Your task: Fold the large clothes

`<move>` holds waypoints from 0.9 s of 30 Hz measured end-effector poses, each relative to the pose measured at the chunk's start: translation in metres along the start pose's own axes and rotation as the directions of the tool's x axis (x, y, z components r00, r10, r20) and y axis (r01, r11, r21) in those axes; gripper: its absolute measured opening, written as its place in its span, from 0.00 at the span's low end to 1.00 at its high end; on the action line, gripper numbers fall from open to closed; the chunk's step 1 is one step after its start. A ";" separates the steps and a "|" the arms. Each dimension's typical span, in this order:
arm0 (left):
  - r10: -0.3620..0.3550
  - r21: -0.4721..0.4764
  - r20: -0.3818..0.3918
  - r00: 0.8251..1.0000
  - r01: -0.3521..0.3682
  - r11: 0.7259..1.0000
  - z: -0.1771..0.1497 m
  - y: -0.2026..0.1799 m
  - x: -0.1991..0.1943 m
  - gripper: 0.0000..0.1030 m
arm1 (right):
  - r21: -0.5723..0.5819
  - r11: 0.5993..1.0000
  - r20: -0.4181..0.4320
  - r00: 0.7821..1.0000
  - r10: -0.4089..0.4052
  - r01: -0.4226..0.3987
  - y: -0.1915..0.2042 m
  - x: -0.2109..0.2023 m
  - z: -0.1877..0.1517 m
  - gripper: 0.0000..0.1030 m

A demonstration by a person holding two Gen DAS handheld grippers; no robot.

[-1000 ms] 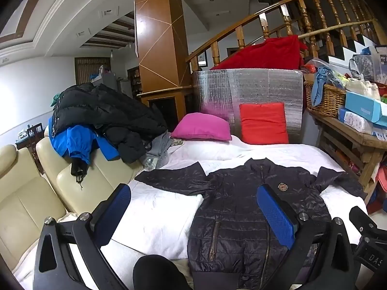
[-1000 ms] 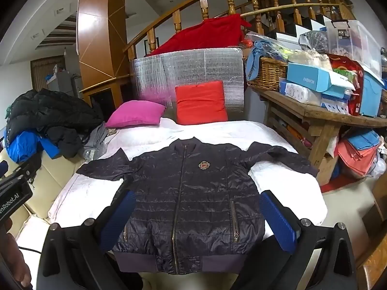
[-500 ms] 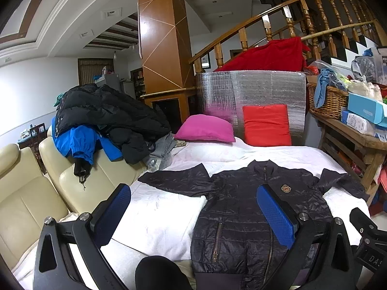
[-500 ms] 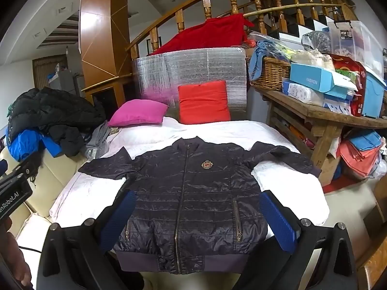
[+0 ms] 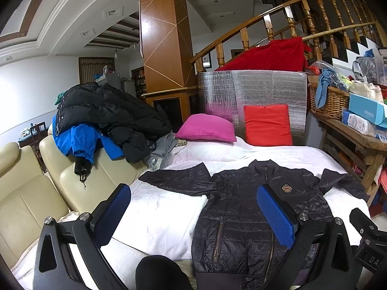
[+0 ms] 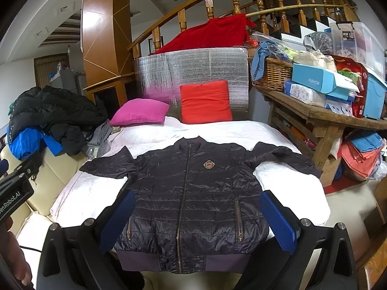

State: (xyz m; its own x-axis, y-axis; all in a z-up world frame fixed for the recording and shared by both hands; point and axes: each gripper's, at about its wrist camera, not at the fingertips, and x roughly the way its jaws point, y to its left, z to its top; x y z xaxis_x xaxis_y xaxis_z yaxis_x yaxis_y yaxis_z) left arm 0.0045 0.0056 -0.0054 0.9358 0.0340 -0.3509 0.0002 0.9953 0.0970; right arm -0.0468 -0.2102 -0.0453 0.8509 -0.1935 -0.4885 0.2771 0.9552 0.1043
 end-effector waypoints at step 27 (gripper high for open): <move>0.001 -0.007 -0.014 1.000 -0.001 1.000 -0.002 0.006 0.004 1.00 | -0.007 1.000 -0.004 1.000 0.003 -0.003 0.004 0.001 -0.001 1.00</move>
State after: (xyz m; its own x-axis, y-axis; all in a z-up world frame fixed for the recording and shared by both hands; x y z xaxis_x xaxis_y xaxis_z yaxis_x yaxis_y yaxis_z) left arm 0.0075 0.0117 -0.0076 0.9309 0.0364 -0.3635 -0.0035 0.9959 0.0909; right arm -0.0452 -0.2060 -0.0466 0.8498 -0.1897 -0.4918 0.2714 0.9573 0.0995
